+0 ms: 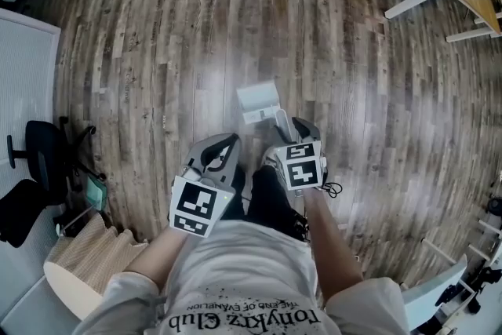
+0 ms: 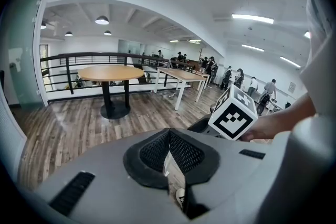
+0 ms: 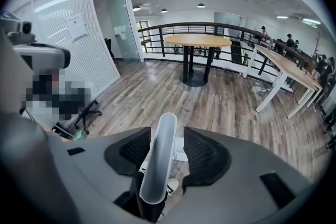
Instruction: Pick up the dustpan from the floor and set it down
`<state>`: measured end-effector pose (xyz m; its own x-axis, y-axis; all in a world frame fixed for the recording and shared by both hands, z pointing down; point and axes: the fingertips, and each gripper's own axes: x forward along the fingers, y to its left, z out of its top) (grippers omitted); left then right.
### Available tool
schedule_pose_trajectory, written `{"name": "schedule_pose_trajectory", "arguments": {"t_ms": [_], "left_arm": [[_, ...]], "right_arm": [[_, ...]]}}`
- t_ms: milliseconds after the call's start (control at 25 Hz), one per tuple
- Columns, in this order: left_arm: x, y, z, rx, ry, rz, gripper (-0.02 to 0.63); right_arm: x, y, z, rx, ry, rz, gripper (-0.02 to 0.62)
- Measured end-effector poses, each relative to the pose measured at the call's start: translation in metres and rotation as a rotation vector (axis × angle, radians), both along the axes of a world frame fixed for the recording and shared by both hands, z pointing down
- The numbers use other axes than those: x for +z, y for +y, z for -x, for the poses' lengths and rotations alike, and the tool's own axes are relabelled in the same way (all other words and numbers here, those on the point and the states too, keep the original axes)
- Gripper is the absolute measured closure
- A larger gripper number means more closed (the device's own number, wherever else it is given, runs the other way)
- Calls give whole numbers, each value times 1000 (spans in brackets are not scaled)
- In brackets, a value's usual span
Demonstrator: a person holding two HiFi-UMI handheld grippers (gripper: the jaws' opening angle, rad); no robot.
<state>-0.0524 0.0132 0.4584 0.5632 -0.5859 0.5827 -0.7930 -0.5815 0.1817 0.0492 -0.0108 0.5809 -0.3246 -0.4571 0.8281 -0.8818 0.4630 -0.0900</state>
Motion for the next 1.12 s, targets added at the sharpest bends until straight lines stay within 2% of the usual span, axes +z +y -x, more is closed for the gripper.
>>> {"name": "schedule_pose_trajectory", "arguments": {"t_ms": [560,920,1120], "left_arm": [[-48,12,-9,12,-27,-83,583],[-67,22,-23,22,-1,-94,583],[-75,28,-26,18,5,-121,583]], "right_arm": [[-94,15,-1,-29,-96,-133,393],[-140,31,-8,16,-140,-205,510],[-160,41,-11,25,-152,-243,540]]}}
